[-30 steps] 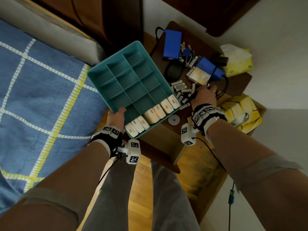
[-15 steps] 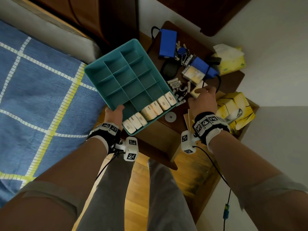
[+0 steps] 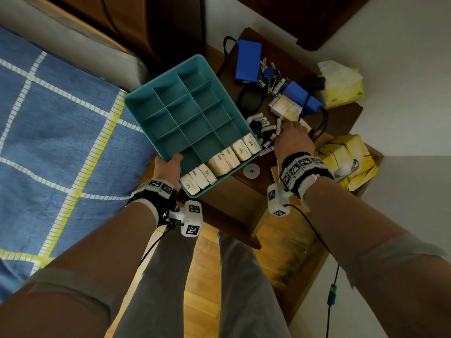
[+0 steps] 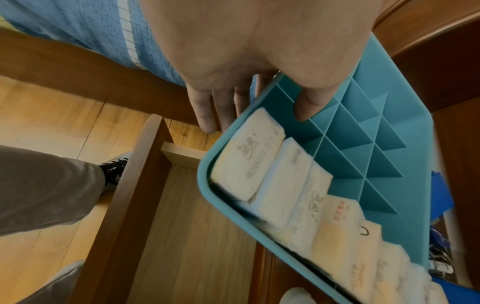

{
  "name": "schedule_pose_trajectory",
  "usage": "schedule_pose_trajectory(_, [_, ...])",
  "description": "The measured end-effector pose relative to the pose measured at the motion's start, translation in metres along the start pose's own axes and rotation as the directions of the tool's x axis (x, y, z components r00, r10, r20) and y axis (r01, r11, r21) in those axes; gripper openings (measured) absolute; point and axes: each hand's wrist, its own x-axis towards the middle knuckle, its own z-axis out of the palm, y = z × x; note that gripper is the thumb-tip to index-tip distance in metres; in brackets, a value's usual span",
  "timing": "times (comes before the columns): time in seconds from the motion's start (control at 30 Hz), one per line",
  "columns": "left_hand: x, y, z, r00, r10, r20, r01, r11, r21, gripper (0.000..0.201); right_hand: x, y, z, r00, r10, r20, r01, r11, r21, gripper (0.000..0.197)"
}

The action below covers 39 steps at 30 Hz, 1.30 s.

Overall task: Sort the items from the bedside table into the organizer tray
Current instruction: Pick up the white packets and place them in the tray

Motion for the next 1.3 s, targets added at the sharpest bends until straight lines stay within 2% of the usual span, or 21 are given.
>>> schedule_pose_trajectory(0.07, [0.0, 0.0, 0.0, 1.0, 0.004, -0.006, -0.004, 1.0, 0.003, 0.047, 0.005, -0.003, -0.003, 0.991, 0.126, 0.052, -0.125, 0.992, -0.024, 0.049])
schedule_pose_trajectory(0.13, [0.0, 0.0, 0.0, 1.0, -0.015, -0.01, 0.015, 1.0, -0.005, 0.048, 0.009, -0.003, -0.006, 0.978, 0.2, 0.067, -0.197, 0.979, -0.052, 0.052])
schedule_pose_trajectory(0.27, [-0.001, 0.002, 0.001, 0.999, -0.035, -0.004, 0.035, 0.999, -0.018, 0.038, 0.02, 0.001, -0.004, 0.961, 0.258, 0.098, -0.25, 0.964, -0.087, 0.056])
schedule_pose_trajectory(0.37, [-0.003, 0.004, 0.003, 1.0, -0.022, -0.004, 0.022, 1.0, 0.008, 0.044, 0.028, 0.006, -0.005, 0.958, 0.271, 0.093, -0.265, 0.961, -0.076, 0.068])
schedule_pose_trajectory(0.53, [-0.002, 0.008, 0.001, 0.998, -0.051, -0.027, 0.051, 0.999, 0.003, 0.037, 0.028, 0.007, 0.012, 0.946, 0.315, 0.077, -0.316, 0.949, 0.005, 0.083])
schedule_pose_trajectory(0.67, [-0.003, 0.008, 0.002, 0.998, -0.061, -0.024, 0.061, 0.998, 0.002, 0.041, 0.032, 0.009, 0.022, 0.957, 0.29, -0.008, -0.29, 0.957, -0.004, 0.077])
schedule_pose_trajectory(0.77, [-0.005, 0.009, 0.002, 0.998, -0.066, -0.023, 0.065, 0.998, -0.005, 0.044, 0.036, 0.011, 0.02, 0.952, 0.304, -0.035, -0.305, 0.952, -0.021, 0.06])
schedule_pose_trajectory(0.87, [-0.005, 0.009, 0.001, 0.997, -0.066, -0.032, 0.066, 0.998, -0.014, 0.046, 0.031, 0.011, 0.022, 0.95, 0.309, -0.038, -0.309, 0.951, 0.022, 0.055])
schedule_pose_trajectory(1.07, [0.0, 0.005, 0.0, 0.998, -0.064, -0.016, 0.064, 0.998, 0.0, 0.043, 0.016, 0.006, 0.023, 0.945, 0.317, -0.083, -0.298, 0.937, 0.18, 0.074])
schedule_pose_trajectory(1.2, [0.002, 0.004, -0.001, 0.998, -0.068, -0.013, 0.068, 0.998, 0.015, 0.039, 0.009, 0.001, 0.018, 0.97, 0.196, -0.142, -0.165, 0.965, 0.202, 0.083])
schedule_pose_trajectory(1.3, [0.002, 0.007, 0.0, 0.998, -0.065, -0.005, 0.065, 0.998, 0.006, 0.042, 0.017, -0.002, 0.011, 0.988, 0.093, -0.125, -0.079, 0.991, 0.112, 0.092])
